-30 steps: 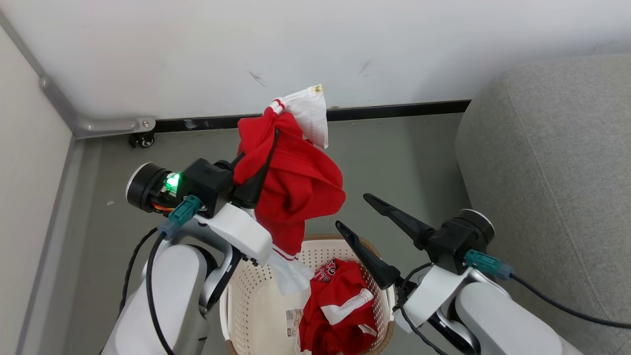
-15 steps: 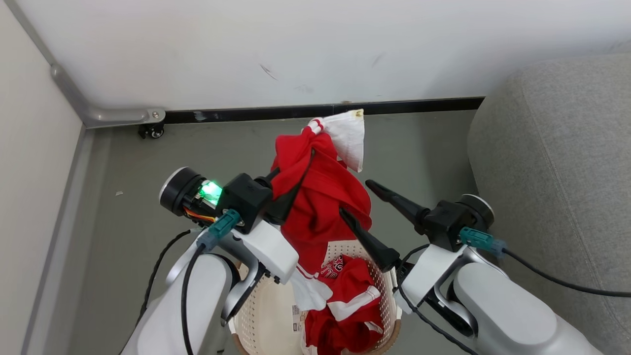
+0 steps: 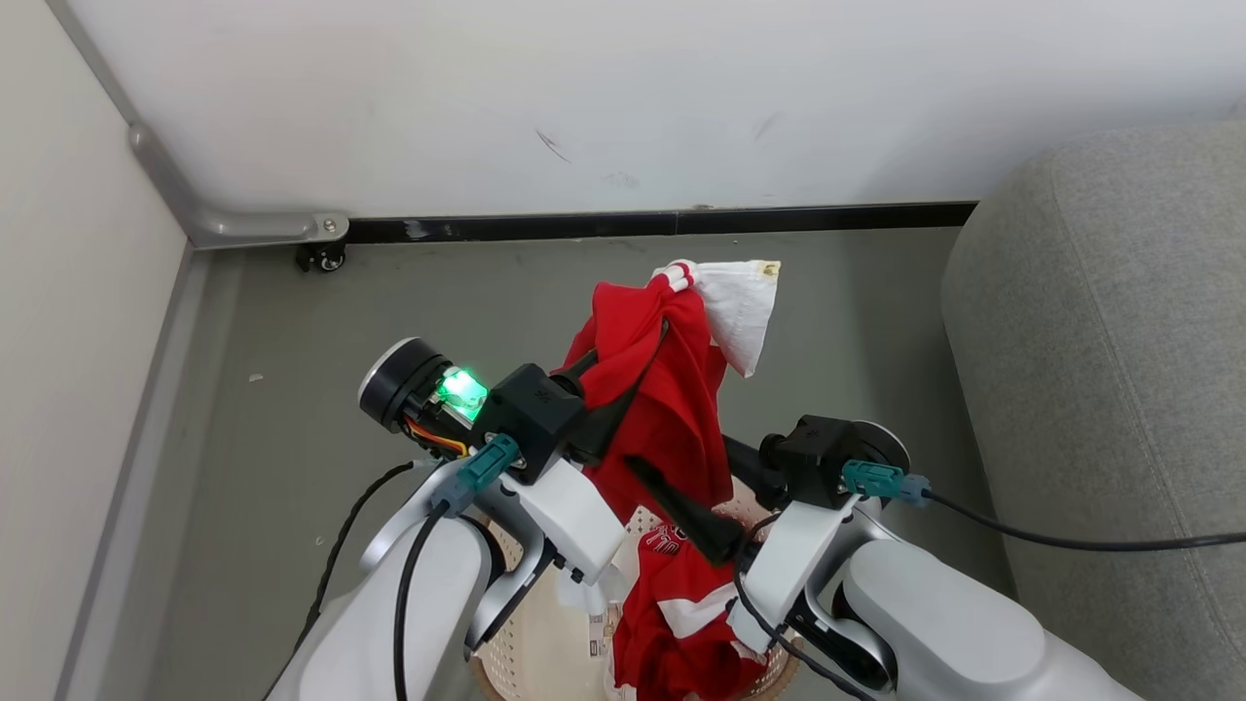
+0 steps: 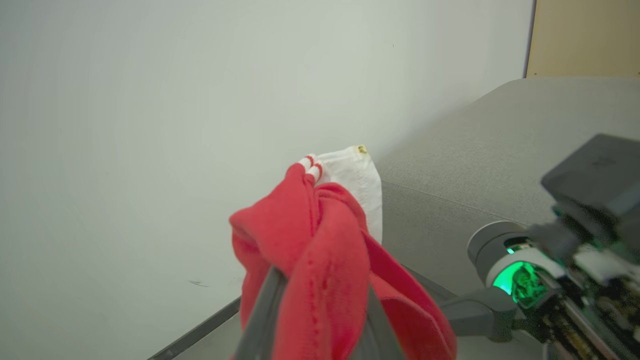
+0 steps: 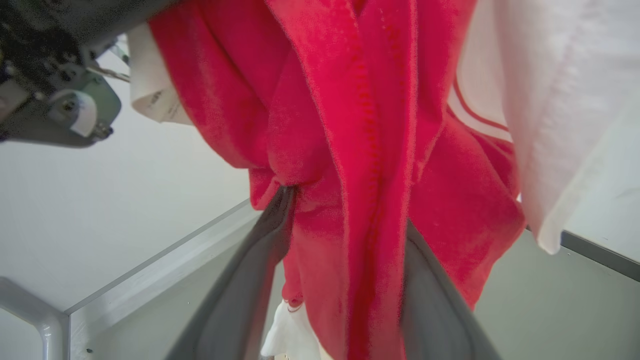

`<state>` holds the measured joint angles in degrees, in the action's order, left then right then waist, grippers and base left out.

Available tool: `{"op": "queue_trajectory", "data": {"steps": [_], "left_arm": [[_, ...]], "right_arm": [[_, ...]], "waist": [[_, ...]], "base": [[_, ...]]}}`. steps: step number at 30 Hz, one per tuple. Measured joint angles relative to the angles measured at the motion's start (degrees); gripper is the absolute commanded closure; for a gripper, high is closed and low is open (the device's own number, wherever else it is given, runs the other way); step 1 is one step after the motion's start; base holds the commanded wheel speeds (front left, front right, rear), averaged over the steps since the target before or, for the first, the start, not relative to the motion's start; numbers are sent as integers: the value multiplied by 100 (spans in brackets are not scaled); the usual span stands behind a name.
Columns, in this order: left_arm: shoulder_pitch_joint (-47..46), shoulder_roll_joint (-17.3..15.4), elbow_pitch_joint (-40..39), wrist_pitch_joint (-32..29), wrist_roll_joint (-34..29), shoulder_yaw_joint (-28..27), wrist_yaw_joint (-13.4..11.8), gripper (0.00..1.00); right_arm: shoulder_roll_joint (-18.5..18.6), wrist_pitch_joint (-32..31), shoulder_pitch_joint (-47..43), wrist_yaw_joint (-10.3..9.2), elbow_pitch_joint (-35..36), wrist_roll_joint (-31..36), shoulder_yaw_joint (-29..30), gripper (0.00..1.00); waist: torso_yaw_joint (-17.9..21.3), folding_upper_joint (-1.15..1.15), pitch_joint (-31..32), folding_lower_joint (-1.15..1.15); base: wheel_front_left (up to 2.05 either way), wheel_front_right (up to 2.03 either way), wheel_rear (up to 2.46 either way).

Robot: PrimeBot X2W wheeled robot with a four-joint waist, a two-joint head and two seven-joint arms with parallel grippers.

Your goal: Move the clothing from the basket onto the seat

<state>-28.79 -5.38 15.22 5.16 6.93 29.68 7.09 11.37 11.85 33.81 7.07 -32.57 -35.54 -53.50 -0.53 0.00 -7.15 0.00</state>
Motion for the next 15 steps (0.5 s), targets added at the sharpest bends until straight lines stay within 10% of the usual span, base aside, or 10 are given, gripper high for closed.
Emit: {"op": "queue_trajectory", "data": {"steps": [15], "left_arm": [[0, -97, 181, 16, 237, -102, 0, 100]], "right_arm": [[27, 133, 187, 1, -244, -463, -85, 100]], "waist": [[20, 0, 148, 0]], "base": [[0, 0, 0]]}}
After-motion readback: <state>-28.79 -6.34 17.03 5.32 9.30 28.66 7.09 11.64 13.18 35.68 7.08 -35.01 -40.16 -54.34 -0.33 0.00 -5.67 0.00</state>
